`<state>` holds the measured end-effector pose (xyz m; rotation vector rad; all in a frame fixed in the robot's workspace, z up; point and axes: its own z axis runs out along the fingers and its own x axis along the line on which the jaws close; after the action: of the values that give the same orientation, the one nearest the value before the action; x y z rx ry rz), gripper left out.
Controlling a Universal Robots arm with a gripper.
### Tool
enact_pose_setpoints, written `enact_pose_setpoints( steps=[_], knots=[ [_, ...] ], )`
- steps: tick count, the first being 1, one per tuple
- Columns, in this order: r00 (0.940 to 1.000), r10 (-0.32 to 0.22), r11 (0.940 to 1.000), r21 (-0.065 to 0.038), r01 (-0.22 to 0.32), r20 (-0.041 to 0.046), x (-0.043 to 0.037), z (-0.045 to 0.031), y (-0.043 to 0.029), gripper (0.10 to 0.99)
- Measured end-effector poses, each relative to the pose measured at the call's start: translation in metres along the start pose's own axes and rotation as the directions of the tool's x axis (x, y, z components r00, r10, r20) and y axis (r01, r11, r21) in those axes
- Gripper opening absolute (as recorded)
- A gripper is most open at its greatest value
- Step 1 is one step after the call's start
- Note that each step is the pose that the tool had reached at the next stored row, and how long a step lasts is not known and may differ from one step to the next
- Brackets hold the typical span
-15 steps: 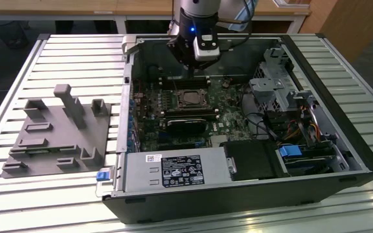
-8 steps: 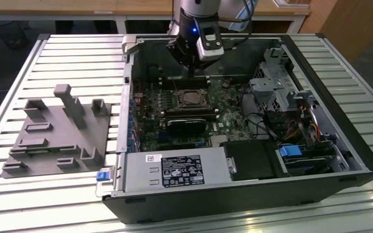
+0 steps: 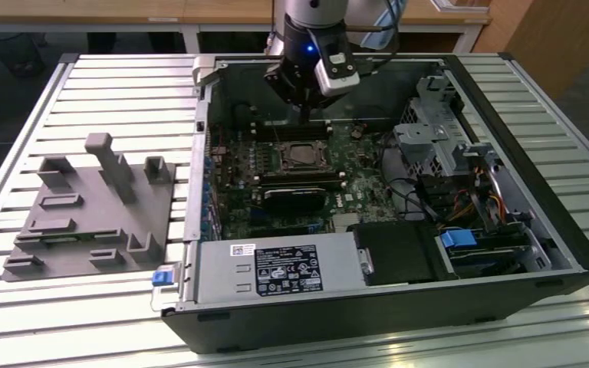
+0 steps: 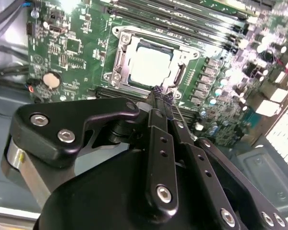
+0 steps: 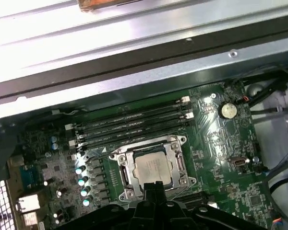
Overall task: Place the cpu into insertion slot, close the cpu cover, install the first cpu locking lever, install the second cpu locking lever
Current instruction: 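Install the first cpu locking lever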
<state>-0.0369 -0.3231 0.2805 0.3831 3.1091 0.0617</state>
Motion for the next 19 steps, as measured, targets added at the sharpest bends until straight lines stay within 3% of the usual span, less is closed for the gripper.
enact_pose_setpoints(
  steps=[4,8,14,16,19],
  knots=[
    [0.9973,-0.073,0.9973,0.000,0.073,-0.0030,0.0000,0.0003,-0.0001,0.106],
    [0.9894,-0.145,0.9895,-0.001,0.145,-0.0058,0.0000,0.0007,-0.0001,0.106],
    [0.9678,-0.252,0.9679,-0.003,0.252,-0.0100,0.0000,0.0013,-0.0001,0.106],
    [0.9514,-0.308,0.9515,-0.004,0.308,-0.0122,0.0007,0.0020,-0.0003,0.106],
    [0.9511,-0.309,0.9512,-0.005,0.309,-0.0118,0.0057,0.0025,-0.0016,0.106]
  ],
)
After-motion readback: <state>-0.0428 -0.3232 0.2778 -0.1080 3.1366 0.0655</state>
